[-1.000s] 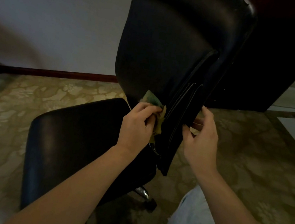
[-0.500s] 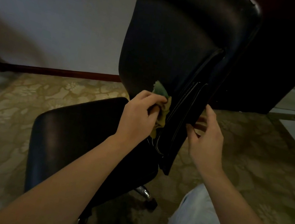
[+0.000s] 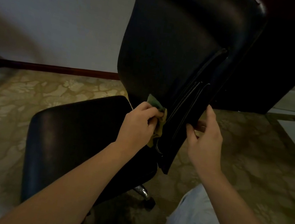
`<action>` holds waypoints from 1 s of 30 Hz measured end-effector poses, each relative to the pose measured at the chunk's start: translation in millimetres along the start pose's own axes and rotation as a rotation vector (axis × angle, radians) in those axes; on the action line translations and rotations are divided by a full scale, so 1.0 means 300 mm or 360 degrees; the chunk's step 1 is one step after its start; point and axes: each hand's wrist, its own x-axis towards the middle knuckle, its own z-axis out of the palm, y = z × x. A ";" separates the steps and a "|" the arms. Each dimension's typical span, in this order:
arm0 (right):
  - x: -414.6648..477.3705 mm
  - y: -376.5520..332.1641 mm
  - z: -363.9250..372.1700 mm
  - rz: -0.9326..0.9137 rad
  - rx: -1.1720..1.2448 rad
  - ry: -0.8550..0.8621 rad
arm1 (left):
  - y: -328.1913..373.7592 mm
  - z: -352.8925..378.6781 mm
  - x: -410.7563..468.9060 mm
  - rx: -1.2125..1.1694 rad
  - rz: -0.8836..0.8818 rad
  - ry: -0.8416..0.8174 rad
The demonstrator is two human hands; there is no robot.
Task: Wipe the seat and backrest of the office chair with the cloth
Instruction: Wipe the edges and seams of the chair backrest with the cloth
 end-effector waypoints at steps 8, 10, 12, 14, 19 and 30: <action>-0.002 0.002 -0.001 0.0009 0.0001 -0.0005 | -0.039 -0.074 0.009 0.0041 -0.0106 0.0015; -0.004 0.002 -0.001 0.0014 0.0007 -0.0006 | -0.026 -0.075 0.023 -0.0042 -0.0107 0.0080; -0.006 0.002 0.001 0.0023 0.0019 -0.0010 | -0.007 -0.071 0.042 -0.0151 -0.0070 0.0111; -0.005 0.004 0.002 0.0019 0.0017 -0.0008 | 0.013 -0.062 0.058 -0.0215 -0.0034 0.0082; -0.003 0.005 0.000 0.0014 0.0016 0.0008 | 0.023 -0.013 0.044 -0.0286 -0.0120 0.0044; -0.001 0.007 0.008 0.0019 0.0028 0.0000 | -0.080 -0.034 -0.037 -0.0077 -0.0364 -0.0151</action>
